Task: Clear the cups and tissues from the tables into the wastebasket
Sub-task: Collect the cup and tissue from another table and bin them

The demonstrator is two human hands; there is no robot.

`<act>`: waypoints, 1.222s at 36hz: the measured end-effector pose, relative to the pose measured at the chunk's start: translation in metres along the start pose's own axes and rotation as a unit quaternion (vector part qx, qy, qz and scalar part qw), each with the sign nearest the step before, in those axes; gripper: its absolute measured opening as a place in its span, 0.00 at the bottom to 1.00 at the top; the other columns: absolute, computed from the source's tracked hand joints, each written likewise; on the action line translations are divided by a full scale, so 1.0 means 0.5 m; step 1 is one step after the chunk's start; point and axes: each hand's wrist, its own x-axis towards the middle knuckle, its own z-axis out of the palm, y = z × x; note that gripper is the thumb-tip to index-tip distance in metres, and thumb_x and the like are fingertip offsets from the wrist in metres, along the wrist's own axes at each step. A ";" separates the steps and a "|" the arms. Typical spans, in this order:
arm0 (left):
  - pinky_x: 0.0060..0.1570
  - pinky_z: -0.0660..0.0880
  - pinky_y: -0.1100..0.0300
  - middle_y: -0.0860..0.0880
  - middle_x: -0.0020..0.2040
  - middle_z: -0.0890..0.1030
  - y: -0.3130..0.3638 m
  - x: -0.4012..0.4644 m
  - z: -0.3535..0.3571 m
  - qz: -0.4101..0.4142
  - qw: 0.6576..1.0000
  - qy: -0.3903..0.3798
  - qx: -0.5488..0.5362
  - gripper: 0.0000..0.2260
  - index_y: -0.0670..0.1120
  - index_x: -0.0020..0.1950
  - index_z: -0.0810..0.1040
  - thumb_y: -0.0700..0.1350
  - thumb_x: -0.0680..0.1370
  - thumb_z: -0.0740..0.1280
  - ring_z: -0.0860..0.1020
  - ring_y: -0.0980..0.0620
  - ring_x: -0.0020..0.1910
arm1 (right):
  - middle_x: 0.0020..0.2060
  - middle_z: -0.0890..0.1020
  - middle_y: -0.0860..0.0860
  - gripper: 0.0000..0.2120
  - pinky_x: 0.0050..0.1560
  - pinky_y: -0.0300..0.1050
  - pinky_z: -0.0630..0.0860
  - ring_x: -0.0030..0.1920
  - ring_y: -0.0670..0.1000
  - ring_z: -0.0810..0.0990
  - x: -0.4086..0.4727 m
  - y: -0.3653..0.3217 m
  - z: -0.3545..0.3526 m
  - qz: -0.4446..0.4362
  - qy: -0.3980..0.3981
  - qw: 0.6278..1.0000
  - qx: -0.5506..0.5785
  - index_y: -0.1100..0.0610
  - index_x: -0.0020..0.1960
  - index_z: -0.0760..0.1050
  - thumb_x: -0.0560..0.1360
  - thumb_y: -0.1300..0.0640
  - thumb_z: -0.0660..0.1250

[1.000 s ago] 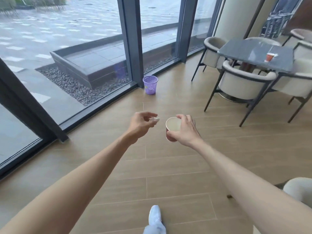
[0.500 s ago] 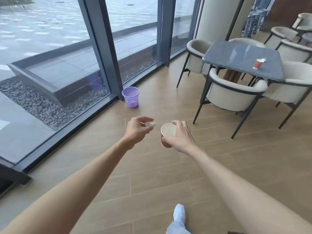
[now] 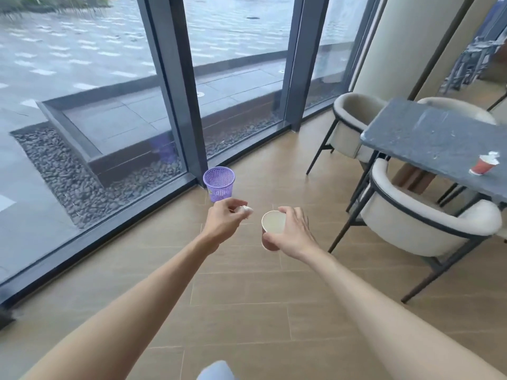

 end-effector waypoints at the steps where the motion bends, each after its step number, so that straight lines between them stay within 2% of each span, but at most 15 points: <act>1: 0.44 0.80 0.54 0.57 0.33 0.81 -0.002 0.034 0.000 -0.007 1.000 0.004 -0.006 0.14 0.51 0.50 0.84 0.54 0.68 0.74 0.81 0.56 0.36 | 0.66 0.65 0.52 0.38 0.65 0.45 0.64 0.71 0.53 0.62 0.037 0.001 -0.001 -0.006 -0.006 1.000 -0.006 0.54 0.73 0.62 0.66 0.50 0.73; 5: 0.44 0.80 0.55 0.50 0.39 0.83 -0.020 0.181 -0.002 -0.032 0.999 0.026 -0.030 0.16 0.48 0.52 0.84 0.53 0.67 0.75 0.80 0.56 0.32 | 0.67 0.65 0.52 0.39 0.65 0.43 0.63 0.71 0.53 0.62 0.198 -0.002 0.009 -0.019 -0.024 0.999 -0.030 0.55 0.73 0.61 0.66 0.50 0.73; 11: 0.43 0.79 0.58 0.48 0.42 0.85 -0.055 0.440 -0.024 -0.060 0.997 0.036 -0.046 0.15 0.48 0.51 0.83 0.53 0.68 0.76 0.82 0.53 0.37 | 0.67 0.65 0.52 0.40 0.67 0.45 0.63 0.72 0.53 0.61 0.467 -0.035 0.051 -0.015 -0.044 0.998 -0.046 0.54 0.74 0.60 0.66 0.50 0.73; 16: 0.41 0.79 0.55 0.45 0.43 0.83 -0.076 0.663 -0.078 -0.122 0.990 0.016 -0.065 0.12 0.46 0.51 0.82 0.47 0.69 0.76 0.79 0.50 0.37 | 0.69 0.65 0.54 0.40 0.69 0.46 0.62 0.72 0.55 0.61 0.683 -0.075 0.066 -0.004 -0.090 0.992 -0.084 0.56 0.75 0.59 0.68 0.49 0.72; 19: 0.37 0.78 0.55 0.42 0.44 0.82 -0.080 0.779 -0.129 -0.153 0.986 0.010 -0.065 0.12 0.40 0.55 0.79 0.41 0.73 0.74 0.78 0.49 0.33 | 0.69 0.67 0.54 0.40 0.69 0.48 0.62 0.72 0.56 0.62 0.807 -0.105 0.064 0.000 -0.089 0.992 -0.093 0.55 0.75 0.60 0.69 0.47 0.72; 22: 0.34 0.77 0.56 0.40 0.44 0.82 -0.087 0.875 -0.171 -0.168 0.984 0.019 -0.046 0.11 0.40 0.55 0.78 0.42 0.75 0.72 0.78 0.50 0.29 | 0.69 0.69 0.55 0.40 0.71 0.51 0.63 0.72 0.58 0.64 0.913 -0.131 0.065 0.021 -0.087 0.992 -0.084 0.56 0.74 0.62 0.69 0.44 0.72; 25: 0.33 0.78 0.56 0.41 0.44 0.83 -0.095 0.965 -0.197 -0.172 0.984 0.021 -0.029 0.12 0.40 0.54 0.78 0.45 0.75 0.72 0.79 0.50 0.29 | 0.69 0.71 0.56 0.39 0.69 0.52 0.66 0.71 0.58 0.67 1.009 -0.160 0.082 0.032 -0.090 0.993 -0.067 0.57 0.72 0.65 0.68 0.40 0.73; 29: 0.32 0.78 0.58 0.43 0.40 0.82 -0.099 1.084 -0.212 -0.173 0.984 0.035 -0.029 0.12 0.38 0.53 0.77 0.42 0.74 0.73 0.78 0.51 0.29 | 0.66 0.73 0.55 0.38 0.66 0.51 0.69 0.68 0.57 0.71 1.135 -0.197 0.120 0.024 -0.094 0.994 -0.054 0.58 0.69 0.68 0.67 0.38 0.73; 34: 0.30 0.76 0.62 0.49 0.36 0.80 -0.121 1.264 -0.203 -0.177 0.983 0.041 -0.015 0.11 0.43 0.46 0.76 0.44 0.70 0.76 0.77 0.53 0.30 | 0.66 0.72 0.54 0.37 0.65 0.53 0.70 0.67 0.57 0.73 1.330 -0.232 0.192 0.000 -0.130 0.989 -0.065 0.56 0.69 0.67 0.67 0.39 0.72; 38: 0.30 0.75 0.61 0.51 0.35 0.78 -0.146 1.418 -0.207 -0.190 0.980 0.064 0.002 0.09 0.46 0.46 0.75 0.43 0.71 0.73 0.77 0.53 0.31 | 0.67 0.70 0.54 0.38 0.64 0.54 0.70 0.66 0.59 0.73 1.504 -0.239 0.248 -0.011 -0.179 0.980 -0.082 0.57 0.71 0.65 0.67 0.40 0.72; 41: 0.30 0.75 0.61 0.50 0.37 0.79 -0.179 1.523 -0.211 -0.228 0.970 0.084 0.006 0.06 0.46 0.45 0.76 0.42 0.72 0.71 0.77 0.51 0.30 | 0.68 0.67 0.55 0.41 0.65 0.52 0.70 0.67 0.59 0.72 1.628 -0.229 0.282 0.019 -0.215 0.973 -0.077 0.56 0.73 0.62 0.67 0.43 0.73; 44: 0.34 0.79 0.57 0.49 0.39 0.80 -0.212 1.603 -0.209 -0.252 0.964 0.076 0.030 0.05 0.45 0.44 0.77 0.42 0.73 0.72 0.78 0.50 0.29 | 0.66 0.66 0.56 0.42 0.63 0.51 0.71 0.64 0.60 0.74 1.714 -0.210 0.305 0.061 -0.228 0.969 -0.067 0.56 0.73 0.61 0.66 0.45 0.76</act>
